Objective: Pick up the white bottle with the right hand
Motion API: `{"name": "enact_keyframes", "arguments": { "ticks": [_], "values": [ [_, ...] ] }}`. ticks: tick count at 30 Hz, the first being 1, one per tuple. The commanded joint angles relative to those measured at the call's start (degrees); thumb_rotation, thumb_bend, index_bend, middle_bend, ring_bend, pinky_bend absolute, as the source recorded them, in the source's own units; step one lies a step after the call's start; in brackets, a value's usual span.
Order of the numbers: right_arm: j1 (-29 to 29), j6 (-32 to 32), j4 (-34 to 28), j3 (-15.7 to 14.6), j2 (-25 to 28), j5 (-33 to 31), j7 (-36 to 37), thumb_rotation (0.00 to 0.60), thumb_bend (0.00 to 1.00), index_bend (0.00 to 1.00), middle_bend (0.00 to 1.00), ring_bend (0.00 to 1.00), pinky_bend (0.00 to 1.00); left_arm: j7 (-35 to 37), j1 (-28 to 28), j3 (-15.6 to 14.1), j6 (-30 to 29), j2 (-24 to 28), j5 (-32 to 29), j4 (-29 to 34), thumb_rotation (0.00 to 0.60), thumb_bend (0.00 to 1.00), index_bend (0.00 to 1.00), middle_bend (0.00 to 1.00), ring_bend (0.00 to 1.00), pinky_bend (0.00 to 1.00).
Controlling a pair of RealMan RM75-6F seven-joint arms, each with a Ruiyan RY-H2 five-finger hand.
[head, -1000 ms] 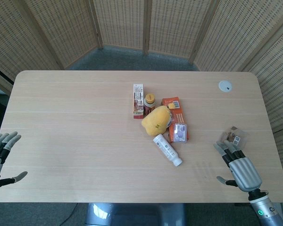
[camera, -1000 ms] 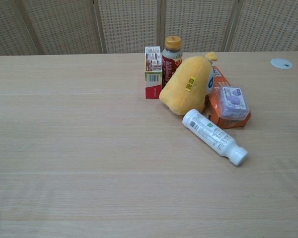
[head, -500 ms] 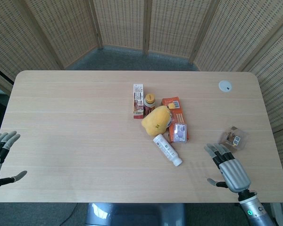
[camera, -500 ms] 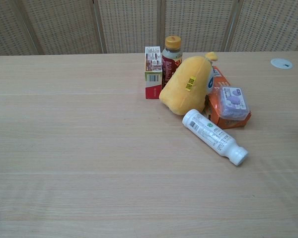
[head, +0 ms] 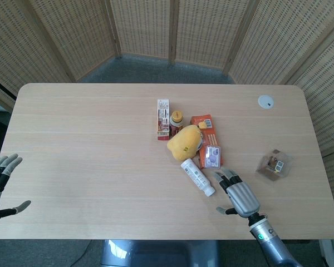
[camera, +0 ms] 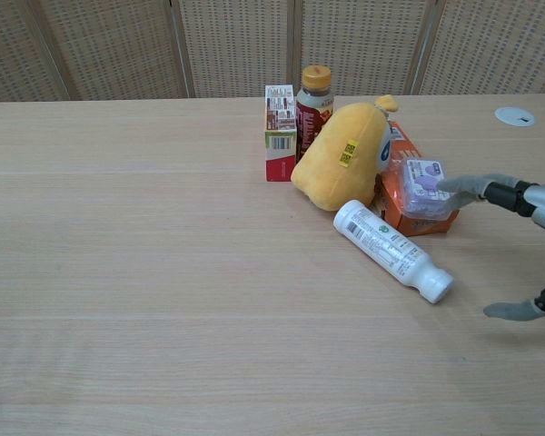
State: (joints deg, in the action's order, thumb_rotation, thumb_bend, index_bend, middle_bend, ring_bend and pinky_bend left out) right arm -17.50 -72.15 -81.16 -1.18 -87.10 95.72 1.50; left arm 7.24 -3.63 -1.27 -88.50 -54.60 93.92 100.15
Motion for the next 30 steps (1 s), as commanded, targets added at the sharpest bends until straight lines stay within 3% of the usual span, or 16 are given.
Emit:
{"name": "enact_keyframes", "arguments": {
  "ticks": [1, 6, 20, 30],
  "values": [
    [0.30, -0.30, 0.54, -0.85, -1.39, 0.23, -0.11, 0.600, 0.00, 0.10, 0.27, 0.06, 0.10, -0.02, -0.12, 0.07, 0.22, -0.11, -0.11, -0.07, 0.600, 0.06, 0.09, 0.00, 0.00, 0.00],
    [-0.02, 0.58, 3.03, -0.76, -4.44, -0.79, 0.28, 0.600, 0.00, 0.11, 0.31, 0.10, 0.10, -0.49, -0.19, -0.13, 0.52, -0.35, 0.19, -0.05, 0.600, 0.06, 0.09, 0.00, 0.00, 0.00],
    [-1.36, 2.69, 7.83, 3.81, -9.50, -8.03, 0.25, 0.600, 0.00, 0.10, 0.27, 0.10, 0.10, -1.23, -0.34, -0.11, 1.11, -0.83, -0.19, -0.19, 0.600, 0.07, 0.09, 0.00, 0.00, 0.00],
    [-0.30, 2.15, 12.44, 4.66, -15.95, -11.73, -1.18, 0.600, 0.00, 0.13, 0.30, 0.15, 0.10, -1.03, -0.16, 0.02, 0.73, -0.69, -0.38, -0.19, 0.600, 0.06, 0.09, 0.00, 0.00, 0.00]
  ]
}}
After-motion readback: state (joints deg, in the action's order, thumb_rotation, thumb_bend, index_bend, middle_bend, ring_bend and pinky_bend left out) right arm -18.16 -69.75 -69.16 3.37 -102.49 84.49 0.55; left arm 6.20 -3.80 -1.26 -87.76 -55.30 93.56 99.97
